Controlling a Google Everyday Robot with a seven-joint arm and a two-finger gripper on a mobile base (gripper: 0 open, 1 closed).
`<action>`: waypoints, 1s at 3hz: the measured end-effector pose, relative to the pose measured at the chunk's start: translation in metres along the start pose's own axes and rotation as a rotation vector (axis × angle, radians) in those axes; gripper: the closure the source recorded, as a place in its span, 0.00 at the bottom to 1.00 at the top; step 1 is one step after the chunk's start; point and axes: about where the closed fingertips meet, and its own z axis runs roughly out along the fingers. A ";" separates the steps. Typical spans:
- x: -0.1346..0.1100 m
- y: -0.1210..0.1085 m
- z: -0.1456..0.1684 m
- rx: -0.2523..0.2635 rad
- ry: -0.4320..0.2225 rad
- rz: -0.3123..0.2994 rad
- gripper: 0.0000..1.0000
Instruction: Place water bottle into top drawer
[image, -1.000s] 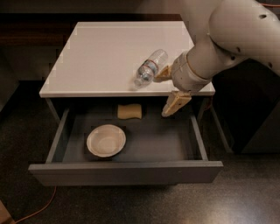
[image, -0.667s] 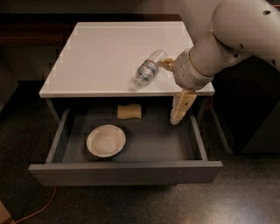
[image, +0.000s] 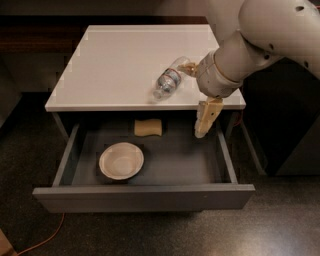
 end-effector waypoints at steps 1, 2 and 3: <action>0.011 -0.022 -0.003 -0.006 0.019 -0.034 0.00; 0.030 -0.059 0.002 -0.030 0.062 -0.103 0.00; 0.038 -0.083 0.009 -0.047 0.099 -0.160 0.00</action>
Offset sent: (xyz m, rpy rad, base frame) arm 0.0989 -0.0264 0.0257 -0.1480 -0.0513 0.1030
